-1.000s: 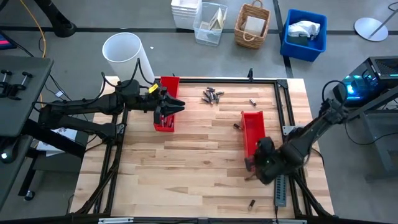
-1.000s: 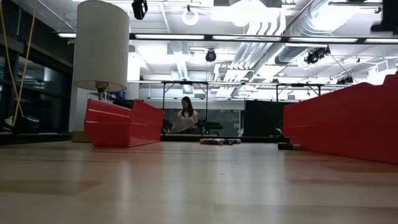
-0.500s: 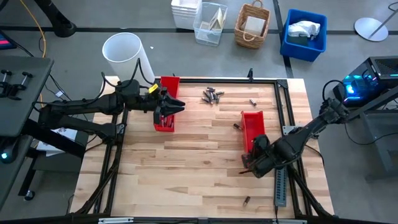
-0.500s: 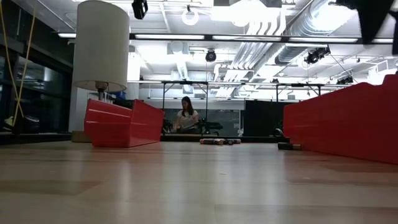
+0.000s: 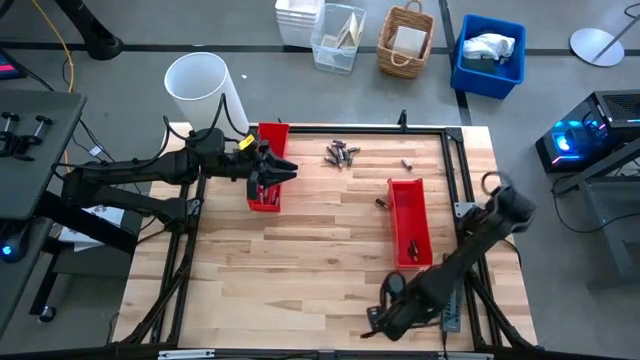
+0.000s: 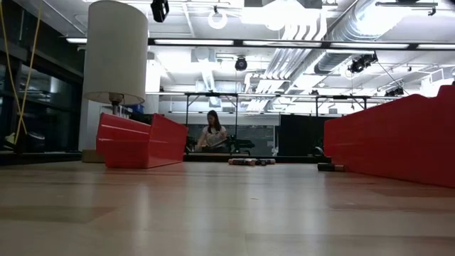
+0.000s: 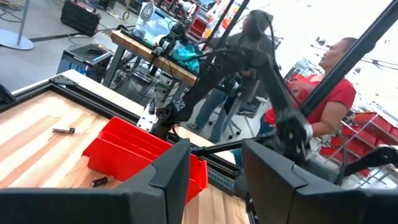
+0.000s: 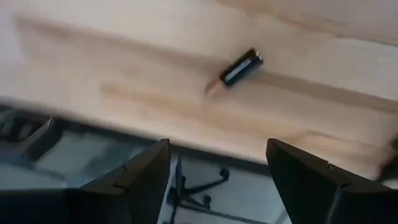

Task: Sort batteries
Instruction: Put the black battery into the bottom red bin

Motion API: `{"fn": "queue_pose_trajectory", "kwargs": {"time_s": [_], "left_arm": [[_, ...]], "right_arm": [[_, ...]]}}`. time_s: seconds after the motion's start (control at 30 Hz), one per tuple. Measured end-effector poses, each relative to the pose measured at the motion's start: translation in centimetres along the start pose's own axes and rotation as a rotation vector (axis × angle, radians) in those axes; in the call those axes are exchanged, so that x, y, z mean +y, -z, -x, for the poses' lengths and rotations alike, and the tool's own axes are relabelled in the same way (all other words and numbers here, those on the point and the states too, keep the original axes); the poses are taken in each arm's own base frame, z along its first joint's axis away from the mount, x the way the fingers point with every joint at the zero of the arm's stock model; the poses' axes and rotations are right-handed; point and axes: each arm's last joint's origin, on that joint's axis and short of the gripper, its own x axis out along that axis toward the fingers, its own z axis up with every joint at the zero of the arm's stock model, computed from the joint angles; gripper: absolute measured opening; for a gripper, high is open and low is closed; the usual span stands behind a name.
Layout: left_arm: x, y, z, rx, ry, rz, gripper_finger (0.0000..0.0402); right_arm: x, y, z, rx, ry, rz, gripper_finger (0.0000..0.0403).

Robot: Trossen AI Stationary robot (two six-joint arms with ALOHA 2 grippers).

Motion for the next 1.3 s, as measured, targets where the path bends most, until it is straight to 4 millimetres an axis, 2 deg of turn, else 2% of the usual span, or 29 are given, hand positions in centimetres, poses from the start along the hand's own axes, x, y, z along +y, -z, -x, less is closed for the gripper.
{"fn": "queue_pose_trajectory", "kwargs": {"time_s": [0.1,0.3,0.47,0.63,0.7,0.77,0.87,0.9,0.93,1.03,1.17,1.3], "left_arm": [[0.0,0.0,0.0,0.000,0.000,0.000,0.0135],[-0.1,0.1,0.0,0.022,0.039,0.000,0.0135],[-0.1,0.2,0.0,0.035,0.047,0.000,0.0135],[0.0,0.4,0.0,0.057,0.035,0.000,0.0135],[0.1,0.5,0.0,0.065,0.030,0.001,0.0135],[0.1,0.5,0.0,0.068,0.029,0.002,0.0135],[0.1,0.5,0.0,0.070,0.028,-0.008,0.0135],[0.1,0.5,0.0,0.070,0.028,-0.013,0.0135],[0.1,0.5,0.0,0.070,0.028,-0.015,0.0135],[0.1,0.3,0.3,0.059,0.026,-0.023,0.0135],[0.3,-0.3,1.0,0.025,0.014,-0.039,0.0135],[0.6,-1.0,1.7,-0.014,-0.007,-0.044,0.0135]], "right_arm": [[0.4,-0.4,-2.3,-0.038,0.036,-0.081,0.0258],[0.8,-1.4,-5.2,-0.120,0.060,-0.219,0.0259],[1.3,-2.6,-7.1,-0.146,0.098,-0.262,0.0259],[1.8,-3.9,-8.0,-0.157,0.131,-0.284,0.0245],[1.9,-4.4,-8.3,-0.158,0.150,-0.275,0.0218],[2.0,-4.6,-8.4,-0.160,0.157,-0.257,0.0171],[1.9,-4.8,-8.2,-0.161,0.167,-0.194,0.0064],[2.0,-4.7,-7.9,-0.156,0.161,-0.146,0.0038],[2.1,-4.6,-7.4,-0.144,0.142,-0.088,0.0032],[2.7,-4.0,-5.2,-0.135,0.085,0.066,0.0037],[3.0,-3.1,2.8,-0.215,-0.059,0.131,0.0035],[-0.2,-4.9,8.7,-0.417,0.012,0.087,0.0035]]}}
